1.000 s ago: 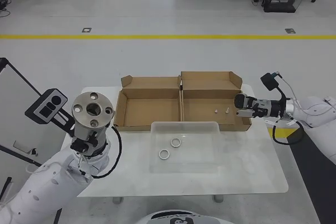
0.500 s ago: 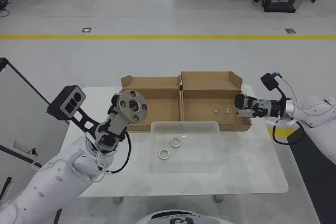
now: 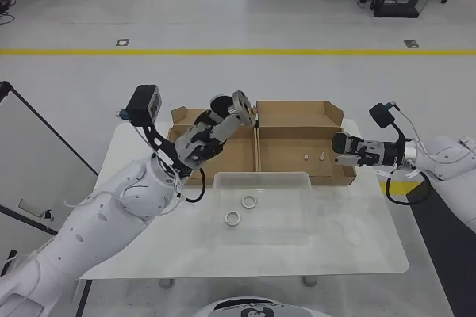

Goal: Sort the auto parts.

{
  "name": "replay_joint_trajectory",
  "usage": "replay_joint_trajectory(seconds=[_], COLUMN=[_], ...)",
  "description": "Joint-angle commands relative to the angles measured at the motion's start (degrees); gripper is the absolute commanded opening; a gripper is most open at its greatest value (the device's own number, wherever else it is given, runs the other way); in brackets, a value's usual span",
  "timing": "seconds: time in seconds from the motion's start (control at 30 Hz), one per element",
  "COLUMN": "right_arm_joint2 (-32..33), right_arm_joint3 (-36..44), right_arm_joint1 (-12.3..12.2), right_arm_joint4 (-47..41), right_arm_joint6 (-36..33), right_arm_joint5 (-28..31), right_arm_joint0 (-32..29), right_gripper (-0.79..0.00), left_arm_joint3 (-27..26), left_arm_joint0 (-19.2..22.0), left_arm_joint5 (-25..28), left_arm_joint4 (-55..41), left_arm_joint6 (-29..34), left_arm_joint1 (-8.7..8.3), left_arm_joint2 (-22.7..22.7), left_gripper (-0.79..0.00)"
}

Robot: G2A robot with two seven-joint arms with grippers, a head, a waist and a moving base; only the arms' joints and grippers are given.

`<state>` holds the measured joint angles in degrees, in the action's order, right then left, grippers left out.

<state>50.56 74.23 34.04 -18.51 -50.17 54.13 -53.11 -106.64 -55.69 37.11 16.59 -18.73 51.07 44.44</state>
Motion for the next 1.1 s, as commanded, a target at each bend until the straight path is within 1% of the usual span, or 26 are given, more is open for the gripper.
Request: replay_joint_trajectory(seconds=[0.0,0.1,0.2,0.43,0.6,0.93,1.07], right_arm_joint2=[0.0,0.0,0.0,0.0,0.0,0.0,0.0], right_arm_joint3=[0.0,0.0,0.0,0.0,0.0,0.0,0.0], right_arm_joint1=[0.0,0.0,0.0,0.0,0.0,0.0,0.0], right_arm_joint4=[0.0,0.0,0.0,0.0,0.0,0.0,0.0], right_arm_joint6=[0.0,0.0,0.0,0.0,0.0,0.0,0.0], right_arm_joint5=[0.0,0.0,0.0,0.0,0.0,0.0,0.0], right_arm_joint0=[0.0,0.0,0.0,0.0,0.0,0.0,0.0], right_gripper=[0.0,0.0,0.0,0.0,0.0,0.0,0.0], left_arm_joint3=[2.84,6.48,9.36,14.22,17.82,28.19,32.37], left_arm_joint0=[2.2,4.57,5.97,8.57,11.93,19.0,21.36], left_arm_joint5=[-1.16,-3.1,-4.21,-6.55,-7.87,-10.27,-10.2], left_arm_joint4=[0.85,2.53,3.78,5.59,5.7,6.78,8.6], left_arm_joint6=[2.63,6.3,9.55,18.24,25.66,36.36,38.99], left_arm_joint1=[0.98,2.23,3.23,5.12,6.71,10.61,12.12], left_arm_joint2=[-1.24,-2.65,-3.71,-5.53,-6.95,-10.38,-11.7], left_gripper=[-0.785,-0.785,-0.785,-0.785,-0.785,-0.785,-0.785])
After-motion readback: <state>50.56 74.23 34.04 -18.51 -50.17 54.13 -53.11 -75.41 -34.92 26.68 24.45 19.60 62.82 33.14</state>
